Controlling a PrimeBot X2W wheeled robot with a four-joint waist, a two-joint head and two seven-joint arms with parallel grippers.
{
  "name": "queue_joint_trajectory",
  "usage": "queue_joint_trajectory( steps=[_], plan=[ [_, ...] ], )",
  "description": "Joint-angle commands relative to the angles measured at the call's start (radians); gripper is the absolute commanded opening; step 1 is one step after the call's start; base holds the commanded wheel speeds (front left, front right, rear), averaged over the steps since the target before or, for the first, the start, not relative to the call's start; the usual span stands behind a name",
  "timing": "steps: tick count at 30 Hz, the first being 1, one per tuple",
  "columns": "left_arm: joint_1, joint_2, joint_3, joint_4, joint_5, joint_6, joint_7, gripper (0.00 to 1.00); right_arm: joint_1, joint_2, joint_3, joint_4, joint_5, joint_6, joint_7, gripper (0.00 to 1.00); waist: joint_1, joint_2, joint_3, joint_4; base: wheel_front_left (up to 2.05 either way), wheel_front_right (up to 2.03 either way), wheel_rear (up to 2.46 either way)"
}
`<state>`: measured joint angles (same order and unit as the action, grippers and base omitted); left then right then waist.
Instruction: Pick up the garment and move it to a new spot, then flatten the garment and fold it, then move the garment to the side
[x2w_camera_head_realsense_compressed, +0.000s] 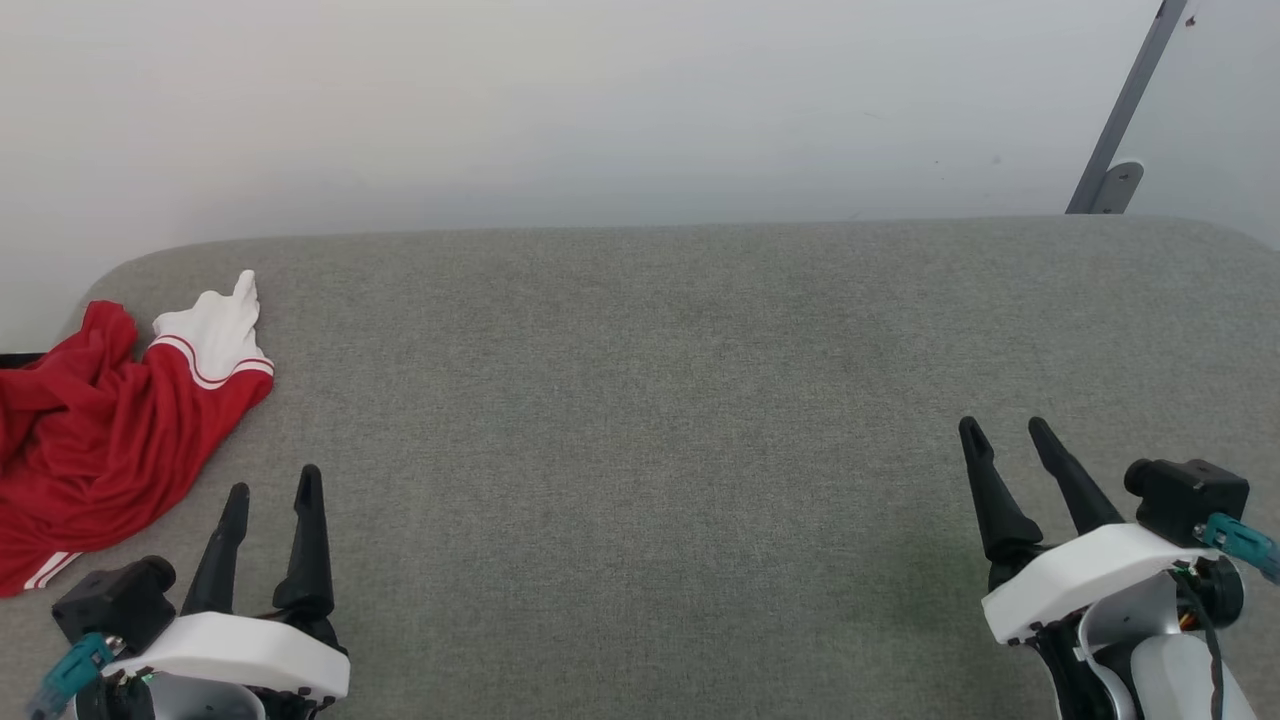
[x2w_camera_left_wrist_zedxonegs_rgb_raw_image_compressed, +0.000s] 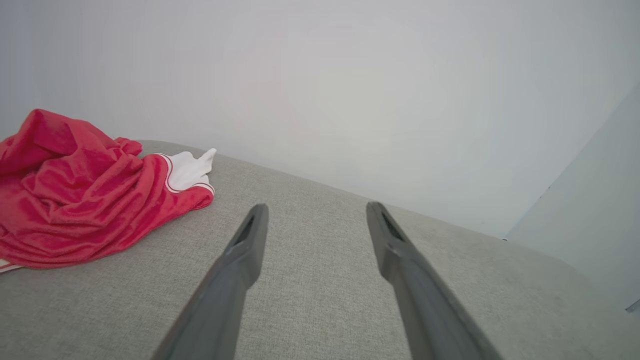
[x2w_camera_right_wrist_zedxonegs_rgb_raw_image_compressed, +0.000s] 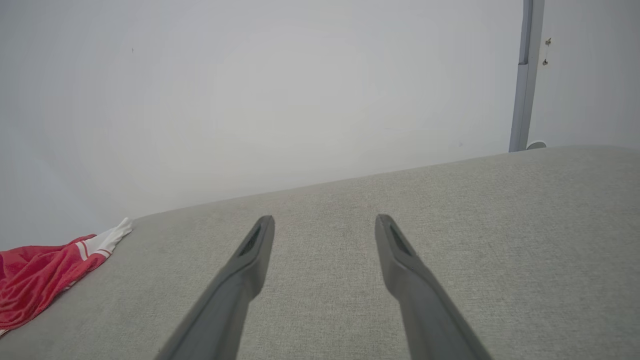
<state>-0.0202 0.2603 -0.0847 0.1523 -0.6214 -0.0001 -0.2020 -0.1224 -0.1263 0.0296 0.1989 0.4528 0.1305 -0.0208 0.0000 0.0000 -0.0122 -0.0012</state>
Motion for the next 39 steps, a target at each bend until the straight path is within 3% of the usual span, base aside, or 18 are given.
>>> queue_joint_trajectory(
  steps=[1, 29, 39],
  plan=[
    [-0.001, 0.011, -0.003, -0.009, 0.017, 0.001, -0.006, 1.00, -0.015, -0.004, 0.003, -0.011, -0.017, 0.000, -0.009, 1.00, 0.0000, 0.0000, 0.000, 0.000, 0.00, 0.00, 0.00],
    [0.016, 0.050, -0.044, -0.027, 0.133, 0.021, -0.048, 1.00, -0.020, -0.022, 0.023, -0.024, -0.218, 0.000, -0.043, 1.00, 0.0000, 0.0000, -0.010, -0.002, 0.00, 0.00, 0.00],
    [0.014, 0.052, -0.049, -0.021, 0.116, 0.019, -0.040, 1.00, -0.016, -0.021, 0.025, -0.033, -0.218, 0.000, -0.047, 1.00, 0.0000, 0.0000, -0.010, -0.001, 0.00, 0.00, 0.00]
  ],
)
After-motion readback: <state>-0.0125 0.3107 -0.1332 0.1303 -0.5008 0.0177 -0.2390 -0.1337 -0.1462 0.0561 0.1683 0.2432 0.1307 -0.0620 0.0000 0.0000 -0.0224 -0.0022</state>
